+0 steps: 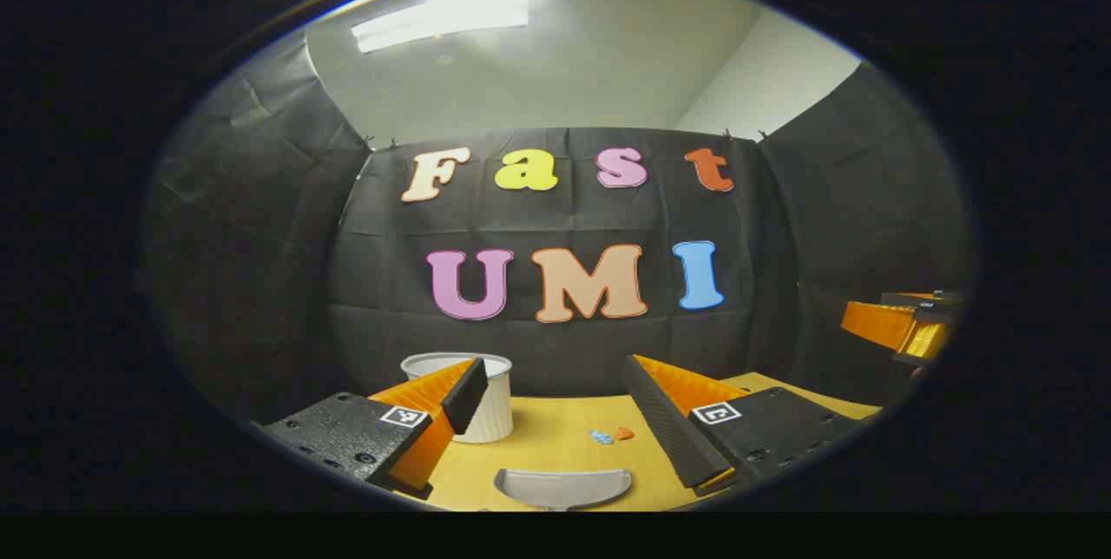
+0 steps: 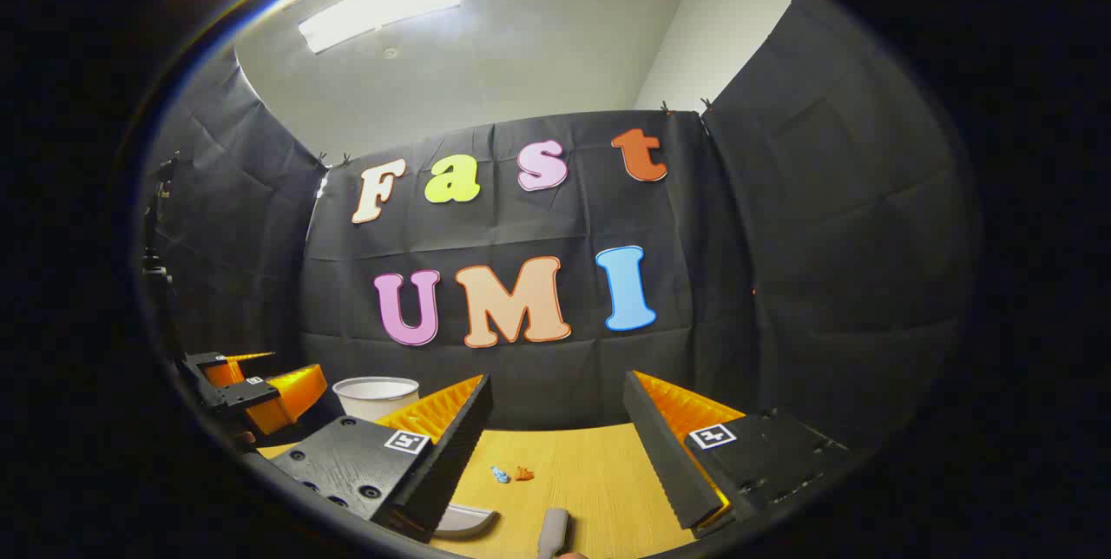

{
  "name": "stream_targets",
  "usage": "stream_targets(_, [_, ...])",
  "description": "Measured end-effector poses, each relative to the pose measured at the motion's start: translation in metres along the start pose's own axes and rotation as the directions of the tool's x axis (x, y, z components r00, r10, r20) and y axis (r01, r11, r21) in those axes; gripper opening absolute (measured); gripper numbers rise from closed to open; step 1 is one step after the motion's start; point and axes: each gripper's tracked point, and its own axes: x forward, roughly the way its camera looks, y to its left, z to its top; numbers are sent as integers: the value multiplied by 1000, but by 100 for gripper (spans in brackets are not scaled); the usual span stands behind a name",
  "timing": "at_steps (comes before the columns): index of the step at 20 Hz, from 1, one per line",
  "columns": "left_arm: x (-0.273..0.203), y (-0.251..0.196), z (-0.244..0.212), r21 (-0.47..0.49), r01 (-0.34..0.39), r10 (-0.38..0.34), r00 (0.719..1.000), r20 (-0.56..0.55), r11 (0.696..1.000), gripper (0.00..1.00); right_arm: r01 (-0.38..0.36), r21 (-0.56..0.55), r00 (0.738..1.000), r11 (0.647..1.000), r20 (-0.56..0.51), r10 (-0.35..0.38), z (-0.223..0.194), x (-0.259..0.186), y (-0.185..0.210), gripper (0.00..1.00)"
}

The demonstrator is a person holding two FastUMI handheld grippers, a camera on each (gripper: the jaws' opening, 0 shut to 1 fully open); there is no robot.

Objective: Pick up the small broom and dustpan from the desktop, sweep the trash into the dustpan with the broom, and then empty the trash into the garbage bin.

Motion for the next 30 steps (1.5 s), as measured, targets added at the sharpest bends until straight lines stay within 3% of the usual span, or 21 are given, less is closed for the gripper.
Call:
stream_targets(3, [3, 0, -4, -32, 8, -8, 1000, -13, 999, 91, -4, -21, 1000, 1000, -9, 4, -5, 3, 6, 92])
stream_targets(4, [4, 2, -5, -31, 11, -11, 1000, -15, 999, 98, -7, -19, 1000, 1000, -15, 6, -7, 5, 8, 92])
stream_targets(7, [7, 4, -3, -24, 12, -12, 1000, -8, 1000, 94, -10, -11, 999, 1000, -40, 9, -13, 11, 10, 92])
stream_targets(11, [8, 5, -5, -19, 13, -14, 1000, -9, 1000, 98, -8, -23, 999, 1000, -43, 7, -12, 12, 9, 92])
stream_targets(12, [7, 6, -6, -18, 14, -14, 1000, -11, 1000, 92, -6, -25, 999, 1000, -39, 5, -11, 11, 9, 92])
stream_targets(13, [7, 7, -5, -19, 15, -15, 1000, -12, 1000, 95, -6, -27, 999, 1000, -36, 5, -11, 11, 9, 92])
stream_targets(30, [3, 9, -1, -14, 19, -20, 1000, -4, 1000, 95, -38, -56, 999, 998, -24, 37, -6, 5, 22, 92])
